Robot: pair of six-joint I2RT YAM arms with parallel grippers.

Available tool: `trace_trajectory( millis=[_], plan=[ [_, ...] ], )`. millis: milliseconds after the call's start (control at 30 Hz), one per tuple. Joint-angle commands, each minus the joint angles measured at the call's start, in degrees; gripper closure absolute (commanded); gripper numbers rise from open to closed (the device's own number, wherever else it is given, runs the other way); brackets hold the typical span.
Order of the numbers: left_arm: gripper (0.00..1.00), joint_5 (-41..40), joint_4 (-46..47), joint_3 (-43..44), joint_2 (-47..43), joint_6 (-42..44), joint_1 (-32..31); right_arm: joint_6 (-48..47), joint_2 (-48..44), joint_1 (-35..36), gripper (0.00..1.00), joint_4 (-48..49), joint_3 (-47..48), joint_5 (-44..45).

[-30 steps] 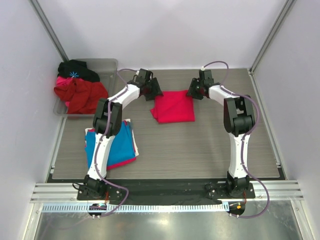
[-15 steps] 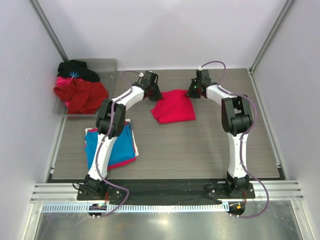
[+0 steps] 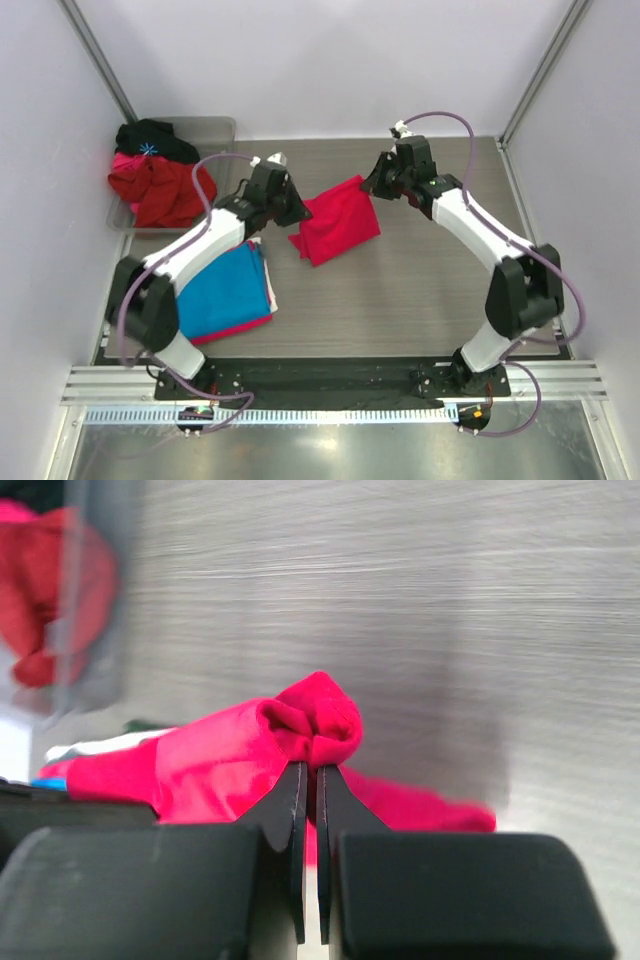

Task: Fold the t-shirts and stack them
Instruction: Neatly place the folded tshirt to the corner

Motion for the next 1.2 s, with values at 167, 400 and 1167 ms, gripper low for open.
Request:
trace_trajectory(
  millis=[167, 400, 1167],
  plan=[
    [1.0, -0.31, -5.89, -13.27, -30.56, -4.7, -4.91, 0.36, -14.77, 11.6, 0.99, -10.92, 0.09, 7.03],
    [1.0, -5.22, -26.28, -10.22, -47.11, -4.27, -4.91, 1.94, -17.94, 24.25, 0.99, -16.64, 3.95, 12.57],
    [1.0, -39.95, -58.21, -7.13, -65.25, -13.41, -4.91, 6.78, 0.52, 47.82, 0.99, -12.33, 17.31, 15.3]
  ],
)
